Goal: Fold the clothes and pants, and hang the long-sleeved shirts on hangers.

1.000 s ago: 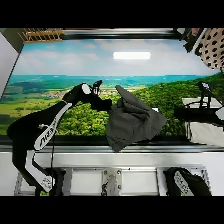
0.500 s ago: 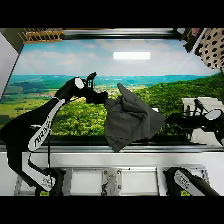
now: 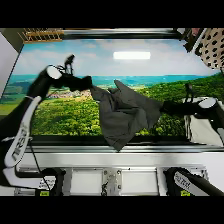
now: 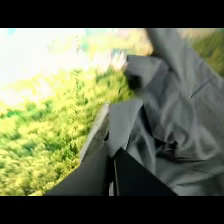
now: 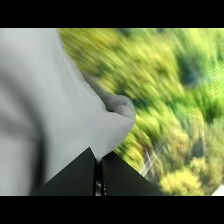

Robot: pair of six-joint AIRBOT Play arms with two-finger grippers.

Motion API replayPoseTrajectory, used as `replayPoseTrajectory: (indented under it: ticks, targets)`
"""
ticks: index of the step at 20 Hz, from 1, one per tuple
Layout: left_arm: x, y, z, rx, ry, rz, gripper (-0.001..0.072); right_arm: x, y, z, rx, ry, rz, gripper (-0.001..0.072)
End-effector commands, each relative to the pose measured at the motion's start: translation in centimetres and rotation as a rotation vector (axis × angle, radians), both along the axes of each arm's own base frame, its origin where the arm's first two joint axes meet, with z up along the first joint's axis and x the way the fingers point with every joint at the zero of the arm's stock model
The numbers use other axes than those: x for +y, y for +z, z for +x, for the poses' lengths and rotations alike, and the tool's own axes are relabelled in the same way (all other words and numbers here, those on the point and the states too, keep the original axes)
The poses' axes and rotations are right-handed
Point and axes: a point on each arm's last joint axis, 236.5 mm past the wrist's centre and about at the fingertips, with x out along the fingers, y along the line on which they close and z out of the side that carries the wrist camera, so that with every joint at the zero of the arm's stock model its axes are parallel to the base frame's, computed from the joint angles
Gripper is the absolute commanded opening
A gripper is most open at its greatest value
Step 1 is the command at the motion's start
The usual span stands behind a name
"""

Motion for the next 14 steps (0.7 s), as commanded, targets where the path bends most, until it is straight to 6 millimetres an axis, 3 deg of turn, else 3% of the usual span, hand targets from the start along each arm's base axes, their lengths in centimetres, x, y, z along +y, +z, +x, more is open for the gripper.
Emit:
replayPoseTrajectory:
  ticks: [1, 4, 6, 8, 9, 11, 14]
  targets:
    - [4.2, 10.8, -1.4, -0.212, 0.076, -0.022, 0.0004, -1.2, 12.2, -0.3, -0.21, 0.138, -0.202, 0.0022]
    - [4.4, 17.6, -6.6, -0.314, 0.033, -0.022, 0.0004, -0.8, 23.4, -2.4, -0.427, 0.146, -0.289, 0.0021]
    - [3.6, 20.5, -10.6, -0.359, -0.022, -0.016, 0.0004, -0.4, 28.5, -3.7, -0.538, 0.12, -0.311, 0.0022]
    - [3.6, 21.2, -13.6, -0.374, -0.061, 0.045, 0.0004, -0.2, 31.4, -4.4, -0.591, 0.089, -0.305, 0.0022]
    - [3.9, 20.8, -14.7, -0.366, -0.047, 0.074, 0.0004, -0.1, 32.2, -4.4, -0.597, 0.074, -0.294, 0.0021]
    - [4.7, 18.0, -16.4, -0.307, -0.008, 0.124, 0.0004, -0.1, 32.5, -3.8, -0.586, 0.057, -0.269, 0.0021]
    - [4.9, 11.2, -18.2, -0.16, 0.037, 0.143, 0.0004, -0.4, 29.4, -0.9, -0.484, 0.049, -0.221, 0.0021]
